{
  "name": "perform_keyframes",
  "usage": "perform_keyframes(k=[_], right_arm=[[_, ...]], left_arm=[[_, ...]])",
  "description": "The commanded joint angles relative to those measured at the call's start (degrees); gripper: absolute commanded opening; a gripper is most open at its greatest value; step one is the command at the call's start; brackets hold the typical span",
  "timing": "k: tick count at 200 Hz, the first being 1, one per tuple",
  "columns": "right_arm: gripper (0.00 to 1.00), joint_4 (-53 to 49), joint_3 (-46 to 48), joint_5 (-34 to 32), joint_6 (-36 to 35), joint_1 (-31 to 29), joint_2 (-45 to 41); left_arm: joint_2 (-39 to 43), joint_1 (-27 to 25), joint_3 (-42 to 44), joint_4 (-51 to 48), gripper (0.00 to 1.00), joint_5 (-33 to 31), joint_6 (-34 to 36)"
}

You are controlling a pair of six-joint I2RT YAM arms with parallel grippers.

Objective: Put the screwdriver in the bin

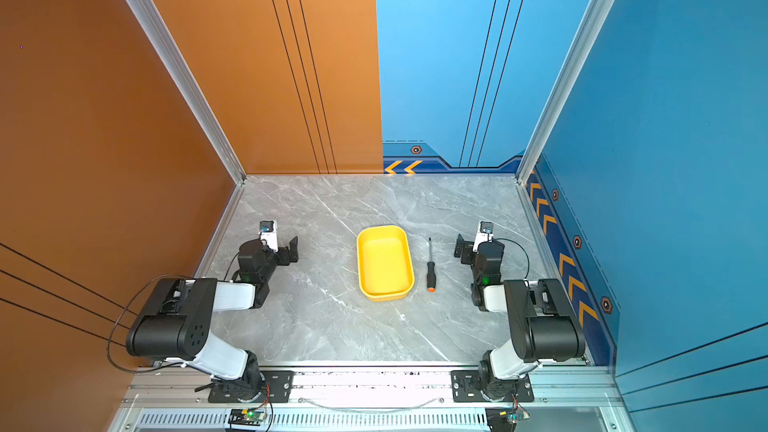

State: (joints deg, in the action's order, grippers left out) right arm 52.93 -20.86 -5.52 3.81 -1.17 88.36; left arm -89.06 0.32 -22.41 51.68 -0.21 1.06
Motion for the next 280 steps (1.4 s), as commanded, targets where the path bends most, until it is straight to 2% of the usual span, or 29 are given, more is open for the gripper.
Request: perform_keyframes(k=[1, 69, 85, 97, 130, 151, 171, 189, 208, 244, 280], right_arm=[[1.0, -0.9, -0.58, 0.16, -0.21, 0.03, 0.31], [1.0, -0.66, -0.43, -0.68, -0.13, 0.03, 0.24], [1.0, -0.2, 0.01, -3.14, 1.22, 0.11, -0.1], [1.0, -0.21, 0.29, -3.2, 1.59, 0.5, -0.86], [0.99, -2.7, 1.19, -3.64, 1.71, 0.56, -5.94], [0.99, -10.43, 0.43, -4.15, 2.18, 0.55, -13.24], [1.0, -28.11, -4.73, -3.6, 4.11, 0.55, -21.31], [1.0, -45.13, -11.06, -0.55, 6.66, 0.47, -25.22], [1.0, -56.33, -14.99, 5.56, 9.31, 0.26, -27.11], [0.97, -63.11, -15.02, 14.36, 13.56, -2.64, -28.33], [0.96, -65.72, -12.8, 13.42, 16.93, -10.26, -28.06]], left_arm=[[-0.46, -0.14, 0.45, 0.84, 0.98, -0.23, -0.3], [-0.39, -0.14, 0.64, 0.94, 0.98, -0.21, -0.3], [-0.1, -0.23, 0.6, 0.81, 0.98, -3.27, -1.27], [0.81, 0.15, 0.88, 0.76, 0.98, -5.05, -2.32], [3.79, 0.39, 1.41, -0.73, 0.98, -3.12, -1.71], [7.28, -0.21, 0.84, -4.67, 0.98, -2.88, -0.93], [12.93, -0.77, -0.75, -11.96, 0.98, -2.77, -0.39], [17.76, -0.97, -2.95, -18.62, 0.98, -0.9, -2.22], [21.11, -1.9, -4.73, -23.14, 0.98, 2.44, -4.74], [24.56, -6.4, -4.83, -28.42, 0.98, 6.16, -9.25], [26.44, -11.92, -4.05, -35.97, 0.98, 5.01, -14.76]])
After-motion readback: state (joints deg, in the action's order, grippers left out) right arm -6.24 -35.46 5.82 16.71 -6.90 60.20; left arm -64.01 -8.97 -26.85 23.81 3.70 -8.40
